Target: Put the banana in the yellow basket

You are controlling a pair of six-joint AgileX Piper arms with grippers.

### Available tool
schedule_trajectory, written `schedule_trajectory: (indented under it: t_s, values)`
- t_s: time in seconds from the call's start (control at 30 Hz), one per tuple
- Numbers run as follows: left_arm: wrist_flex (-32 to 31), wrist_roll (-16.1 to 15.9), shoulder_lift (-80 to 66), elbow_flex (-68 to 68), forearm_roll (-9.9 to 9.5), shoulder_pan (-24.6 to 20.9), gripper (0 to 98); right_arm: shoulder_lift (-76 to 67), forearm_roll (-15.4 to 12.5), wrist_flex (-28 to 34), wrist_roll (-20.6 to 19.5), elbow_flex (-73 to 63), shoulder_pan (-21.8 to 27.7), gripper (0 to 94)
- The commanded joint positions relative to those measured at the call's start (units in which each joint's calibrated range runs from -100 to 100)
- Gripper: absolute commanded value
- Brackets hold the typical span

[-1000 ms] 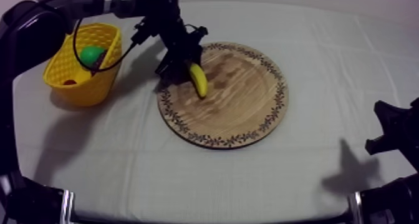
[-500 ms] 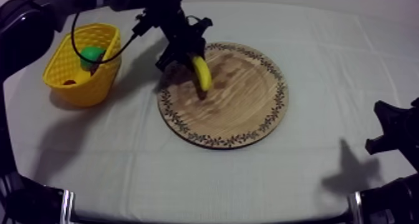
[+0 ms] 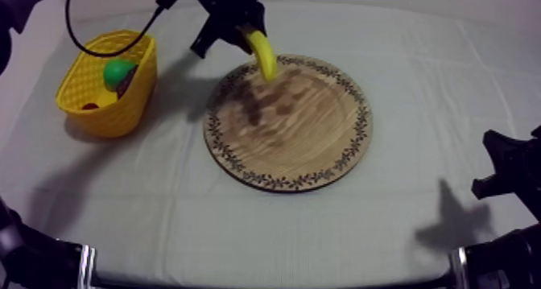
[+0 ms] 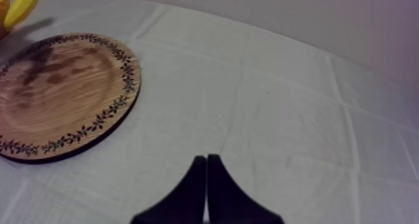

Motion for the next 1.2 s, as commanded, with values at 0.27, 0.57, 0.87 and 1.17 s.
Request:
schedule_trajectory:
  t_s: [0.27,0.57,0.87,1.17]
  values:
    - [5.8,-0.1,-6.3,-1.6,-1.51,0.1,17.4,0.0,0.0,0.0,0.1,0.1,0.0,0.3]
    - [7.1,-4.1,-11.1,3.5,-2.14,-1.9,18.0,0.0,0.0,0.0,0.1,0.1,0.0,0.3]
    - [10.6,-11.8,-16.3,12.1,-3.37,-6.6,18.8,0.0,0.0,0.0,0.1,0.1,0.0,0.3]
    - [13.6,-18.3,-21.2,19.1,-5.22,-11.4,20.6,0.0,0.0,0.0,0.2,0.1,0.0,0.3]
